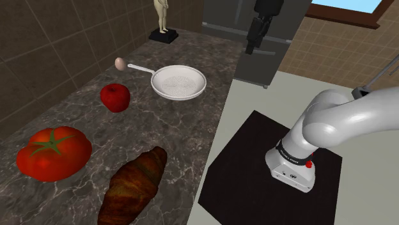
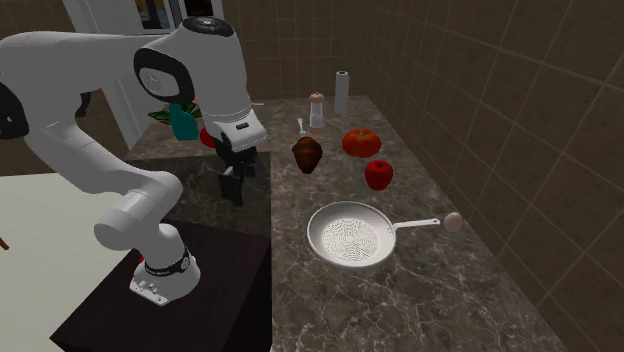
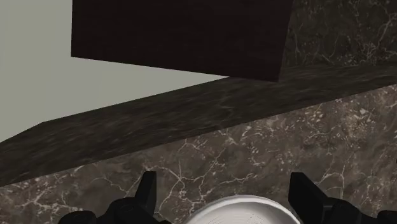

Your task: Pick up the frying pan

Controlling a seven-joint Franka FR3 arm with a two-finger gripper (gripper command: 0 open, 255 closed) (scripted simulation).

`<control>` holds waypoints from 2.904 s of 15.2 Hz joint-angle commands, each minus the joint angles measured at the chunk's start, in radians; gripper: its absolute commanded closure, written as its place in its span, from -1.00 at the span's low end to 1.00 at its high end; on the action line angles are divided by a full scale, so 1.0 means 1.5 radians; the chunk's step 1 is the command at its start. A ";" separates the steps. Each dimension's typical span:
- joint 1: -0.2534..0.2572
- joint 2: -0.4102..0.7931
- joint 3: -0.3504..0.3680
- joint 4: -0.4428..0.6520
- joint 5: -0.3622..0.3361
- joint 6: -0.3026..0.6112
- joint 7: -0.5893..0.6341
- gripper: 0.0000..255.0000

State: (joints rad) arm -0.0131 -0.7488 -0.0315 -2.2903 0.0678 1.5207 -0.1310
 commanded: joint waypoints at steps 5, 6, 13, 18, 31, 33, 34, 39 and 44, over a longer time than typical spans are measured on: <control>0.013 0.090 0.012 0.025 0.010 0.065 -0.004 -1.00; 0.016 0.113 0.014 0.034 0.012 0.080 -0.005 -1.00; 0.035 0.280 0.034 0.118 0.022 0.165 -0.012 -1.00; 0.047 0.402 0.048 0.203 0.023 0.204 -0.014 -1.00; 0.084 0.744 0.078 0.542 0.000 0.209 -0.009 -1.00; 0.092 0.805 0.080 0.618 -0.007 0.194 -0.008 -1.00; 0.096 0.837 0.082 0.661 -0.010 0.184 -0.007 -1.00; 0.100 0.862 0.082 0.660 -0.012 0.211 -0.009 -1.00; 0.099 0.866 0.082 0.635 -0.011 0.240 -0.011 -1.00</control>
State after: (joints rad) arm 0.1363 0.5524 0.0912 -1.3321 0.0504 1.8758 -0.1471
